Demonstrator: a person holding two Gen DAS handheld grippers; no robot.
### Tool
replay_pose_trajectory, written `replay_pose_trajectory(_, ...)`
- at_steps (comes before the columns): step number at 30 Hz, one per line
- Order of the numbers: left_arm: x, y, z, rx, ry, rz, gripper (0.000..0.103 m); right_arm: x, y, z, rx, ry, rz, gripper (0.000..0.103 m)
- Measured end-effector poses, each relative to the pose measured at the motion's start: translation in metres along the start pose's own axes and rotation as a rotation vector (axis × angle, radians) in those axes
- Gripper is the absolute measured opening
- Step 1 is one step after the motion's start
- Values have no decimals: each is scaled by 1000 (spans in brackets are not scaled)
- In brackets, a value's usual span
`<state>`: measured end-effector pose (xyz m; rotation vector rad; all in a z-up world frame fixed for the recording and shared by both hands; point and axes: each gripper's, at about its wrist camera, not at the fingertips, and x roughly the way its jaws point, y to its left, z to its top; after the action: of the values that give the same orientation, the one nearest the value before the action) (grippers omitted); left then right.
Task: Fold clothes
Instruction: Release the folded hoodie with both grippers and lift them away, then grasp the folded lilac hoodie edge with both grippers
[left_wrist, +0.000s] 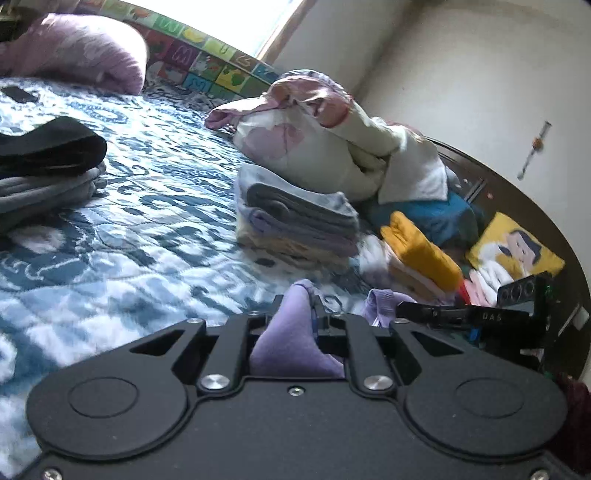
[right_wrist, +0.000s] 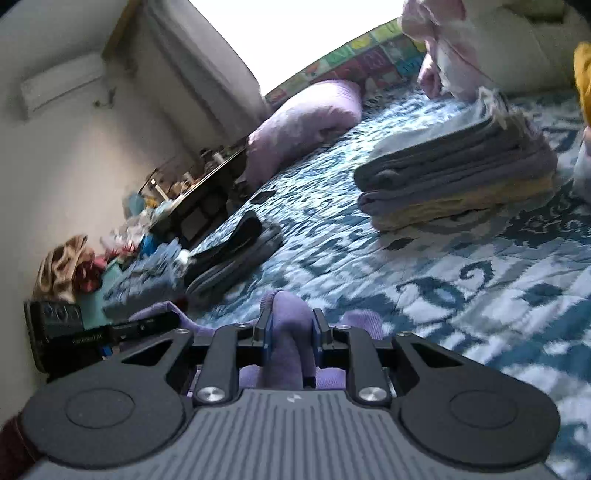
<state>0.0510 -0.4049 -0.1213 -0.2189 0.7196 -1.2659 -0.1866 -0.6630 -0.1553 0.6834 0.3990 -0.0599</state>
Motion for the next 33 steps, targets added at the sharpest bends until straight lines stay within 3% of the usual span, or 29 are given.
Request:
replay_pose_trajectory(8,39,47,1,-65,53,19,10,49,-35,7,74,8,-16,22)
replay_pose_trajectory(14,55,54,-6,-74,116,62,11,59,-58,-7,160,18,-42,22)
replay_pose_trajectory(16,57,53,-4,-71,135,104,24,62,-62,-8,196,35,-54,24)
replay_pose_trajectory(17,55,51,-2,-65,139,143,40,62,-62,-7,208,38,-63,26)
replay_pose_trajectory(18,47,47,0,-64,119,175,47,59,-60,-5,214,31,-79,34)
replay_pose_trajectory(19,37,43,1,-64,93,203,47,54,-56,-3,211,22,-95,39)
replay_pose_trajectory(21,7,29,4,-43,19,232,53,38,-43,3,162,-13,-130,40)
replay_pose_trajectory(25,-44,-17,-13,98,-51,300,53,-5,3,-1,-81,-98,-185,41)
replay_pose_trajectory(29,-56,-66,-52,255,-33,290,53,-32,60,-38,-390,-108,-135,38)
replay_pose_trajectory(33,-35,-98,-97,446,20,311,54,-29,81,-86,-540,-79,-147,34)
